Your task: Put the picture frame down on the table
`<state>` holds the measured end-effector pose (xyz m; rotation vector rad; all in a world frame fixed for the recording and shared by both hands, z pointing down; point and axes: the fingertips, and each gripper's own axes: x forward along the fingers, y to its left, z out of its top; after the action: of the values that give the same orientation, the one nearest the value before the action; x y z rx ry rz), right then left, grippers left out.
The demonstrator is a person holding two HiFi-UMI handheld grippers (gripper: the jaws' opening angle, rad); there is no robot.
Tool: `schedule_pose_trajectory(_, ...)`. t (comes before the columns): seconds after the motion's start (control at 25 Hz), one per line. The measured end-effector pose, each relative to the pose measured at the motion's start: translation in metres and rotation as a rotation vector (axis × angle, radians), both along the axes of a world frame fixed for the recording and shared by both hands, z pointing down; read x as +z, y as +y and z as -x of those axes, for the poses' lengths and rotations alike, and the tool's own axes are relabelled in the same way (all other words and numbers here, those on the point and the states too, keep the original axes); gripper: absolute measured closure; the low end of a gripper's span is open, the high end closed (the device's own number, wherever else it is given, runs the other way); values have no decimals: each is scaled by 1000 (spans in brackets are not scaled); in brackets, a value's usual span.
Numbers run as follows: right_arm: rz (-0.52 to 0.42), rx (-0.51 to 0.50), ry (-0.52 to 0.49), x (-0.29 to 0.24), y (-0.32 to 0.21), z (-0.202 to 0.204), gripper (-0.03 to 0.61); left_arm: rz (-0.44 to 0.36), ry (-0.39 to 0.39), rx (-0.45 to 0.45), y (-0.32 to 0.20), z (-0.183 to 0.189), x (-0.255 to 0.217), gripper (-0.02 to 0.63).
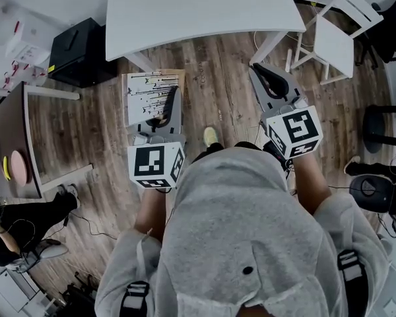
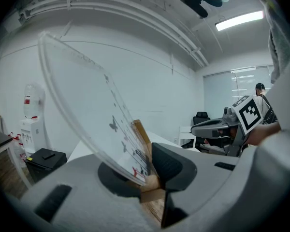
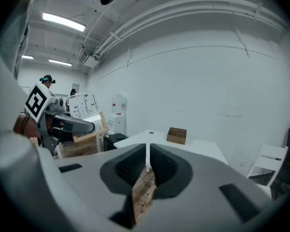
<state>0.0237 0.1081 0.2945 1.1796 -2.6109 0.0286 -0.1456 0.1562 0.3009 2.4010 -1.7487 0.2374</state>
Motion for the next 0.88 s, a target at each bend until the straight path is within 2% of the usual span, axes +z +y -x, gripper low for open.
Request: schedule_pose_trajectory(0.88, -12, 5, 33, 4, -28, 23, 535, -16, 17, 0, -29, 27, 2, 526)
